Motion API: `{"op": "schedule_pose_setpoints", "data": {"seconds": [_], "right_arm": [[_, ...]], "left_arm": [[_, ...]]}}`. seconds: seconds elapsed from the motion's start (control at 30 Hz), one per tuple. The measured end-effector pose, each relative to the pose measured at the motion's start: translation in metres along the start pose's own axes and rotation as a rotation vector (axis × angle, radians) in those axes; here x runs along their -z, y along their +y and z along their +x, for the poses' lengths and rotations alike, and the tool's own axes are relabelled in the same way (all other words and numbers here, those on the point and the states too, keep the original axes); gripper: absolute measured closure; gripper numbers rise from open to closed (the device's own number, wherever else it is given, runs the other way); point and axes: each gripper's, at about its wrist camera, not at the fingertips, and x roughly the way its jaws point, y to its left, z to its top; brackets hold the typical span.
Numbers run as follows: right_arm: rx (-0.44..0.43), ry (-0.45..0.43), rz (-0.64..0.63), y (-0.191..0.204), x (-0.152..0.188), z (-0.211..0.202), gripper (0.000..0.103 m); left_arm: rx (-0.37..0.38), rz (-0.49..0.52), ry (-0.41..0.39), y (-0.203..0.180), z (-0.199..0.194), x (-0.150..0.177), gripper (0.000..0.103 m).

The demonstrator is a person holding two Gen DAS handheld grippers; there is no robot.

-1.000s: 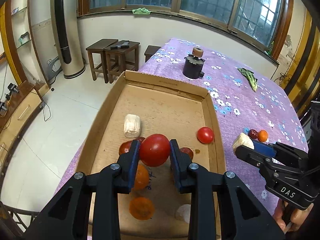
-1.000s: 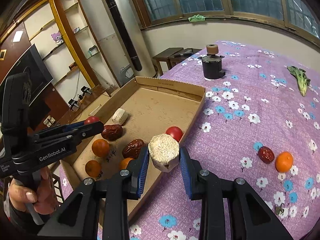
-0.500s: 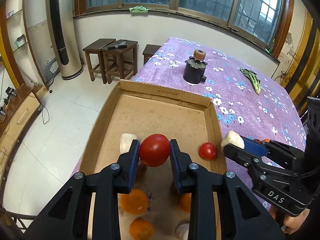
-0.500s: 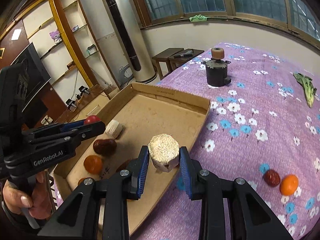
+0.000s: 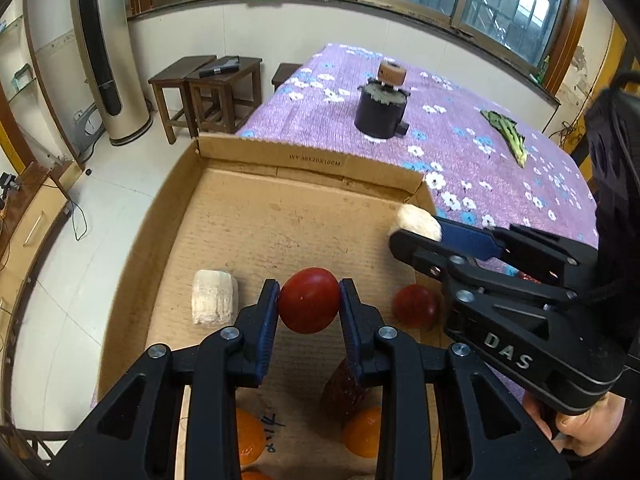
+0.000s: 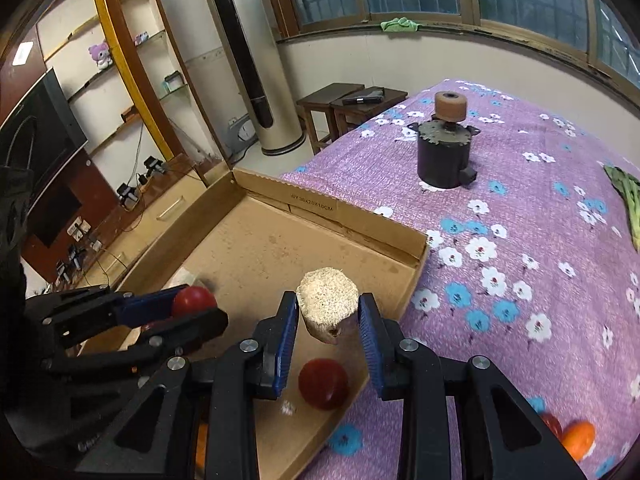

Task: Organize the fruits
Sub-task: 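Open the left tool to drop the tomato while the right tool drops the cake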

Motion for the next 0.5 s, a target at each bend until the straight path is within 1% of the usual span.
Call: {"op": "schedule_pose_setpoints", "data": {"seconds": [0.2,0.37,0.47,0.5], "right_arm": [[0.012,0.044,-0.015,-0.003,-0.004,0.023,0.072],[0.012,0.077,-0.047,-0.003,-0.005,0.035,0.072],[0.022,0.089,-0.078,0.001,-0.005,0.037,0.070],[0.027,0.092,-0.090,0.002,-0.005,0.038,0.070]], "left_arm": [[-0.013,0.004,0.046,-0.001,0.016,0.001,0.076],[-0.046,0.017,0.083,-0.003,0.026,0.004,0.075],[-0.053,0.019,0.096,-0.005,0.027,0.005,0.073],[-0.061,0.026,0.092,-0.007,0.026,0.005,0.071]]}}
